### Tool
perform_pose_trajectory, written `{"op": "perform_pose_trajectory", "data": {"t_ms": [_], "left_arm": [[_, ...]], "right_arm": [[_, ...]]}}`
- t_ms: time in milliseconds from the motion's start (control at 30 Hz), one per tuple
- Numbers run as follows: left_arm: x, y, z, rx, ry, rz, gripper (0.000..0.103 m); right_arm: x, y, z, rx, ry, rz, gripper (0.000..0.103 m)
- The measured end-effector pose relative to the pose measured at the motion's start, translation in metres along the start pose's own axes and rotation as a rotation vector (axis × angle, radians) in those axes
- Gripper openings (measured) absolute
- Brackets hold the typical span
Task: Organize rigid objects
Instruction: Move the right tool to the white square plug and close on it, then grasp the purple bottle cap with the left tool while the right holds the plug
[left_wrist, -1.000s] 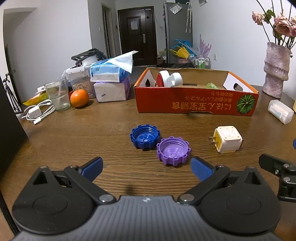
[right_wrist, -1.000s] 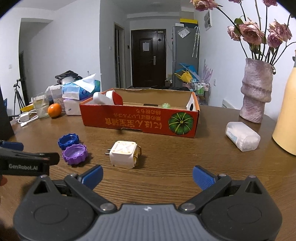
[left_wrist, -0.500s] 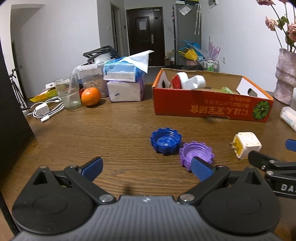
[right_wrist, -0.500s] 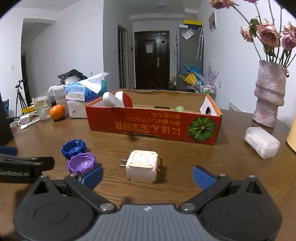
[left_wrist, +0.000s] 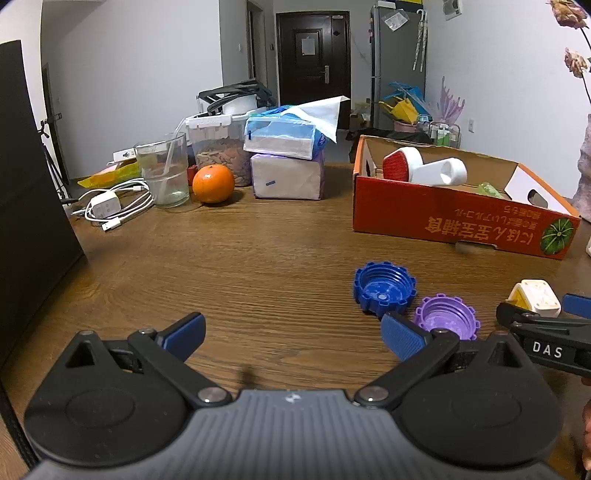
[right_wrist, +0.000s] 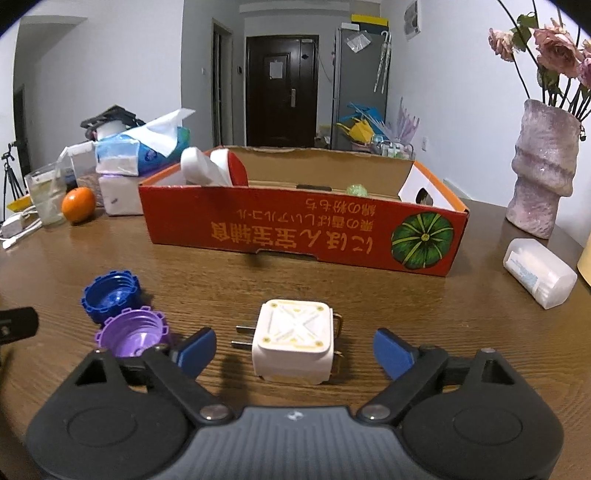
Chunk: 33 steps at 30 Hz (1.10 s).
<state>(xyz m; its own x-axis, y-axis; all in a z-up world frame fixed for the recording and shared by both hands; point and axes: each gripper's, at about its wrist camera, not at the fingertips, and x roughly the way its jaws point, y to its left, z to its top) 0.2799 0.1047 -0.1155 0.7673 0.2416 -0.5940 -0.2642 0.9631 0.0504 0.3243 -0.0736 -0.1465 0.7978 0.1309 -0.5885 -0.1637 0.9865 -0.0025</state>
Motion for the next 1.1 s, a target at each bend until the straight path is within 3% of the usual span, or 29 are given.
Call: {"op": "perform_pose_trajectory", "data": {"t_ms": [100, 167, 233, 1100], "left_arm": [[0.002, 0.001, 0.000, -0.002, 0.003, -0.004, 0.103], [0.001, 0.000, 0.000, -0.001, 0.002, -0.006, 0.103], [0.001, 0.000, 0.000, 0.001, 0.001, -0.009, 0.103], [0.003, -0.016, 0.001, -0.016, -0.004, -0.028, 0.103]], "right_arm": [[0.005, 0.001, 0.001, 0.006, 0.017, 0.002, 0.080], [0.008, 0.001, 0.002, 0.014, 0.031, 0.011, 0.068], [0.010, 0.000, 0.002, 0.020, 0.034, 0.022, 0.064], [-0.013, -0.021, 0.003, 0.056, -0.043, 0.052, 0.064]]}}
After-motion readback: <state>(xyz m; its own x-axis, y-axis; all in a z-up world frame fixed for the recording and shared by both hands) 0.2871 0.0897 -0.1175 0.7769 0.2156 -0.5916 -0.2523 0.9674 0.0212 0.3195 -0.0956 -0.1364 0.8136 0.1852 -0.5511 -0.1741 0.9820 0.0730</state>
